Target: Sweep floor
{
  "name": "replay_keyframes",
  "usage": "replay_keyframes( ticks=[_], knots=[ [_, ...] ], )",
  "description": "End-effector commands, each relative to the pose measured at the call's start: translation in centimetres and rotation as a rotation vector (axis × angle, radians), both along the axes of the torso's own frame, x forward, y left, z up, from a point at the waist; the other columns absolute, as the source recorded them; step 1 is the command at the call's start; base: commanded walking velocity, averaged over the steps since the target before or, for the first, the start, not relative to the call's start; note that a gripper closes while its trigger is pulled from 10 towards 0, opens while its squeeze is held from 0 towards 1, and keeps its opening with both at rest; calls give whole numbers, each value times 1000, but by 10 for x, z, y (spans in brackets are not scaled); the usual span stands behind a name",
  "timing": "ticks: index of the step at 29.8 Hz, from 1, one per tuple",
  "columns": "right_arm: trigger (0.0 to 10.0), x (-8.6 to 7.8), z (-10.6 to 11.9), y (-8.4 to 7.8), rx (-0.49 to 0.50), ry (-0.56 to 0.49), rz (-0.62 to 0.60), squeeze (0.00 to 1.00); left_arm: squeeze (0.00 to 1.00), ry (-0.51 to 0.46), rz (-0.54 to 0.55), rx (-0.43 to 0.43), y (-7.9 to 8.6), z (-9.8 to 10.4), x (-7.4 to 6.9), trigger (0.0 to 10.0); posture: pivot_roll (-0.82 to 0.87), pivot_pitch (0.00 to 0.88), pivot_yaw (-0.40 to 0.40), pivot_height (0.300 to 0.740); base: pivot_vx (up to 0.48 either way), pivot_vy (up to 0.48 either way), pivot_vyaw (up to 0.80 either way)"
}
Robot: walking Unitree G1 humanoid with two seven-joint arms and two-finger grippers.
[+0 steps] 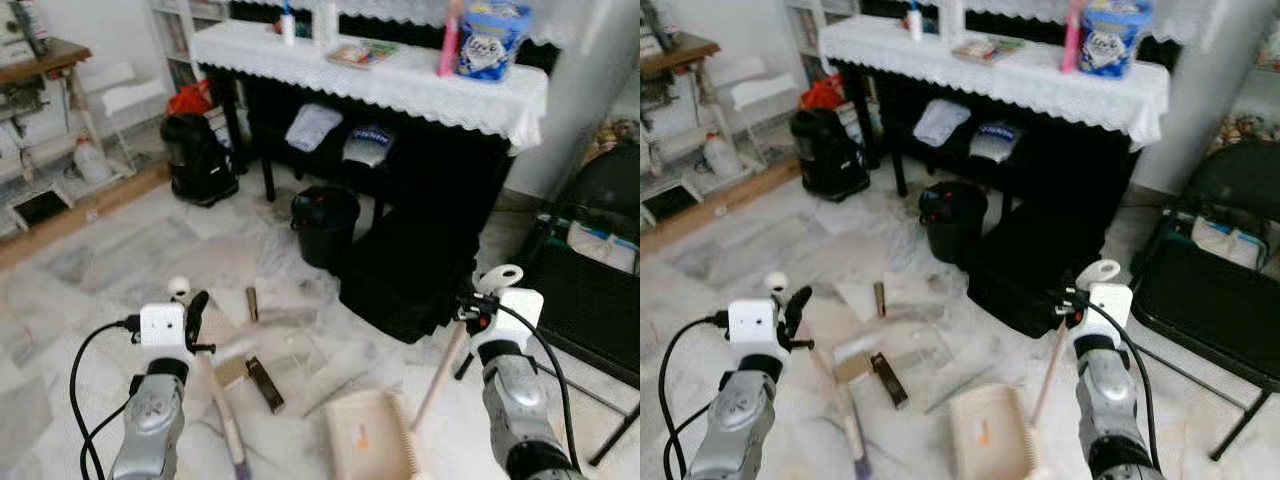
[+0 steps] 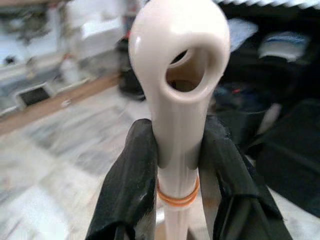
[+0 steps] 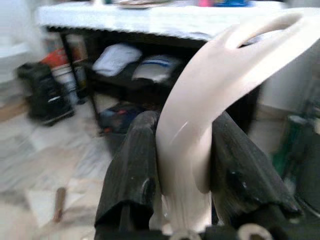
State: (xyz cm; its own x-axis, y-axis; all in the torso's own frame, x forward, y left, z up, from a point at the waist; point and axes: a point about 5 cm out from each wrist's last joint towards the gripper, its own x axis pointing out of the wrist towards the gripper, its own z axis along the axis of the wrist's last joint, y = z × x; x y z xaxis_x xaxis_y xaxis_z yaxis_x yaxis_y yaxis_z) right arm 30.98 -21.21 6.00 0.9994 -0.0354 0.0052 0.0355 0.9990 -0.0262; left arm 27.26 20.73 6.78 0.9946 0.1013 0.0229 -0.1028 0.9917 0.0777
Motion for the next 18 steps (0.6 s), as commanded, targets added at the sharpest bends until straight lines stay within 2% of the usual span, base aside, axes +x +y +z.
replay_keyframes(
  ticks=[1, 18],
  knots=[
    [10000, 4, 8, 5, 27, -50, 7, 0, 0, -26, 3, 13, 2, 6, 2, 10000, -34, 0, 22, 740, 270, 0, 0],
    [10000, 4, 8, 5, 32, -45, 20, 0, 0, -20, 7, 14, 3, 5, 1, 10000, -33, 0, 21, 740, 270, 0, 0]
  ],
)
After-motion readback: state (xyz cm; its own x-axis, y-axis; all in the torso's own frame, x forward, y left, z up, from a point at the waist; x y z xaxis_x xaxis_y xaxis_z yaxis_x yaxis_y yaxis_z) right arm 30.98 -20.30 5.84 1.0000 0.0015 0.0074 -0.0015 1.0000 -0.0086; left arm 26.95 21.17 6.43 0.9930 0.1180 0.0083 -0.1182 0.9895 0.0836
